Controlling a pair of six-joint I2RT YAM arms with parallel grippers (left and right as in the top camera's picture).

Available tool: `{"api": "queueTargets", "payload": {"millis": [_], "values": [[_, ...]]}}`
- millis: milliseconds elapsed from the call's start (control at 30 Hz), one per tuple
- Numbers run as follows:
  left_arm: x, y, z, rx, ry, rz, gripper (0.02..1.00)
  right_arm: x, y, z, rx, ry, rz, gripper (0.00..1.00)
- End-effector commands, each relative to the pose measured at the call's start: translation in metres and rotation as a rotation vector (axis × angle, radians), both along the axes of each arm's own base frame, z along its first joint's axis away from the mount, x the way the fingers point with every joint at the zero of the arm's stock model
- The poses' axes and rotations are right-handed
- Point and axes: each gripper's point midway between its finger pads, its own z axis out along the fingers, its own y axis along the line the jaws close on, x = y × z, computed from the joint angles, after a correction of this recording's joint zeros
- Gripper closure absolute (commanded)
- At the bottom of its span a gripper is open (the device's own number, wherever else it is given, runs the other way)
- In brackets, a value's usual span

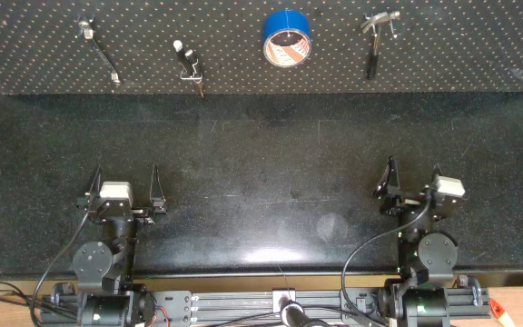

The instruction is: Place Tools Onto Pegboard

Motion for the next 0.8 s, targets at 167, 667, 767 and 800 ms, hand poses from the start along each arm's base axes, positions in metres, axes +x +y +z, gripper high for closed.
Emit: {"api": "queueTargets", "payload": {"millis": [167,667,767,800], "values": [[0.000,-0.003,-0.001,0.011,0.000,-0.018,0.023,-0.002,0.000,0.005,-0.217,0.001,0.021,0.075],[0.000,-0.003,-0.001,0.011,0.001,-0.018,0.023,-0.002,-0.001,0.003,-0.129,-0.005,0.046,0.073],[0.000,-0.003,-0.001,0.011,0.000,-0.018,0.023,-0.002,-0.002,0.003,-0.143,-0.003,0.042,0.073],[0.000,-0.003,-0.001,0.011,0.000,-0.018,0.023,-0.003,-0.004,0.003,-0.155,-0.001,0.034,0.073]]}}
